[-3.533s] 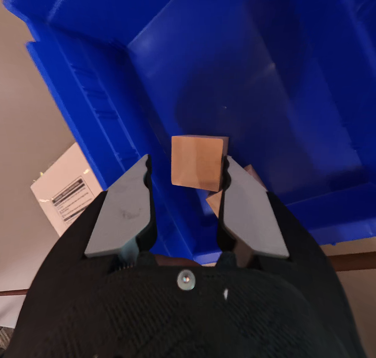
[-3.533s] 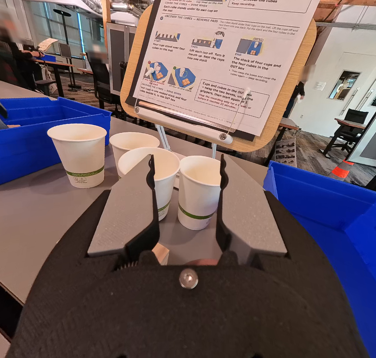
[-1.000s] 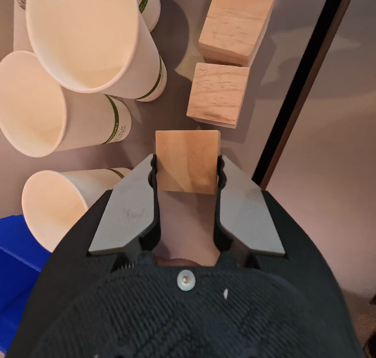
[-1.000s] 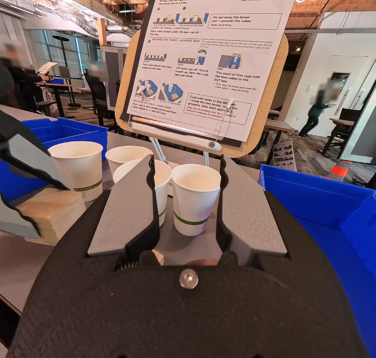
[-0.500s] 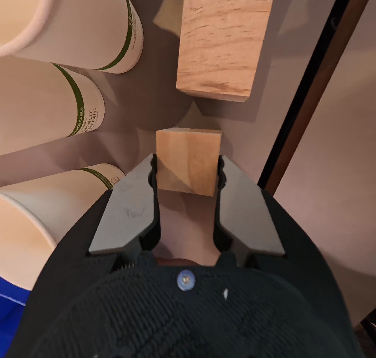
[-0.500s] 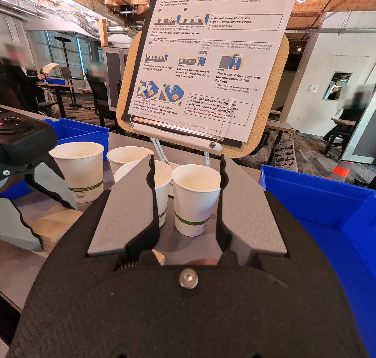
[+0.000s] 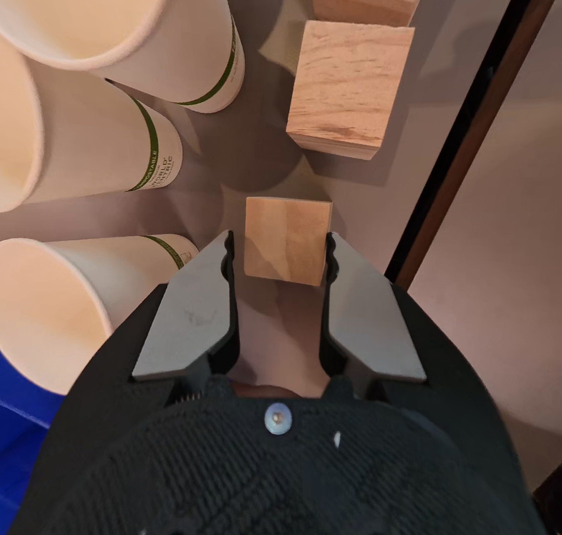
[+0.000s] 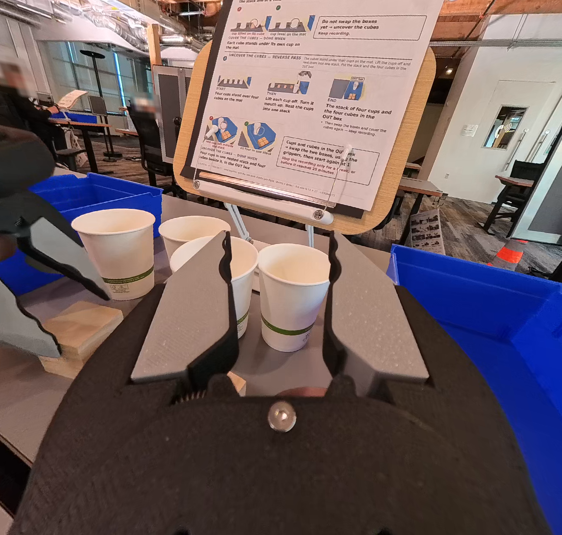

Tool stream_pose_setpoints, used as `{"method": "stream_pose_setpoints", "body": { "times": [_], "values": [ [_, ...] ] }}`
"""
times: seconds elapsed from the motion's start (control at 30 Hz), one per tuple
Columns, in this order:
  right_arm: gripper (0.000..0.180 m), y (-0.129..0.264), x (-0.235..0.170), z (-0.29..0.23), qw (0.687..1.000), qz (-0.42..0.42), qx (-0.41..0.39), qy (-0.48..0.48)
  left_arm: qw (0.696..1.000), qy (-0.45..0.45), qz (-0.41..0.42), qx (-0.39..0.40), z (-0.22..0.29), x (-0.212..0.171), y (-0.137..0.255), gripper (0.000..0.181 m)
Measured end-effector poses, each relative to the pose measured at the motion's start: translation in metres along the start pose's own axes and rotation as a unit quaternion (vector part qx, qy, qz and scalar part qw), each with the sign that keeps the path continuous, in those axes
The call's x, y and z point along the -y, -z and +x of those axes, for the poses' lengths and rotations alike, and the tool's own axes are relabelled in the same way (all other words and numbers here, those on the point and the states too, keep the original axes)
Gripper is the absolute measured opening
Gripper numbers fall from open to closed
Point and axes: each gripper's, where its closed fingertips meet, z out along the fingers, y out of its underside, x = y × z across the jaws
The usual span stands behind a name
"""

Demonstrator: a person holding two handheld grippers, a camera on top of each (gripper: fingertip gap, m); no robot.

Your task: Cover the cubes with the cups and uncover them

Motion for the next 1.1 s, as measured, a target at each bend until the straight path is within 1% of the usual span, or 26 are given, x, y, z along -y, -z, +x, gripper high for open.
{"method": "stream_pose_setpoints", "body": {
  "times": [0.37, 0.57, 0.7, 0.93, 1.1],
  "values": [
    [0.062, 0.000, 0.000, -0.001, 1.000, -0.001, 0.002, 0.000, 0.999, 0.026, 0.043, 0.018, -0.003, -0.006, 0.027, 0.059],
    [0.062, 0.000, -0.001, -0.001, 1.000, -0.002, 0.002, 0.000, 0.994, 0.059, 0.084, 0.031, -0.013, -0.011, 0.055, 0.060],
    [0.062, 0.000, -0.001, -0.001, 1.000, -0.002, 0.001, 0.000, 0.989, 0.080, 0.108, 0.057, -0.025, -0.021, 0.078, 0.060],
    [0.062, 0.000, -0.001, -0.002, 1.000, -0.001, 0.001, 0.001, 0.977, 0.135, 0.119, 0.115, -0.058, -0.062, 0.119, 0.060],
    [0.062, 0.000, -0.001, -0.001, 1.000, -0.001, 0.001, -0.002, 0.963, 0.197, 0.098, 0.154, -0.087, -0.113, 0.149, 0.059]
  ]
}}
